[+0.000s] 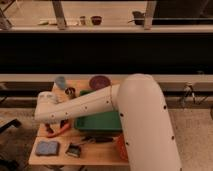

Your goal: Place grapes in table surface

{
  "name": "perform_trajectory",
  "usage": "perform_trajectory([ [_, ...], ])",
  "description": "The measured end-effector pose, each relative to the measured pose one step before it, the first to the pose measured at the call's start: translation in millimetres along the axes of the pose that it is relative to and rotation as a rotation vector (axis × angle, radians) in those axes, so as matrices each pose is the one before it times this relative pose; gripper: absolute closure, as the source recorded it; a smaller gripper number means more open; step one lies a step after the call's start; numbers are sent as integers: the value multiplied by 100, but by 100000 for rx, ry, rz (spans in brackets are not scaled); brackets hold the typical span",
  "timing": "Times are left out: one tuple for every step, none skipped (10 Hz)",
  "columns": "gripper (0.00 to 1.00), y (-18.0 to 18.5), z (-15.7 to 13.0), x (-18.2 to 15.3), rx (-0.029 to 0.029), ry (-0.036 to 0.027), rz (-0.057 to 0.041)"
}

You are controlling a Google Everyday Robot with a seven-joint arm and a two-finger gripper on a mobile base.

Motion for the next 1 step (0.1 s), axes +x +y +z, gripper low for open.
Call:
perform_trajectory([
  [51,72,119,73,-22,-3353,-247],
])
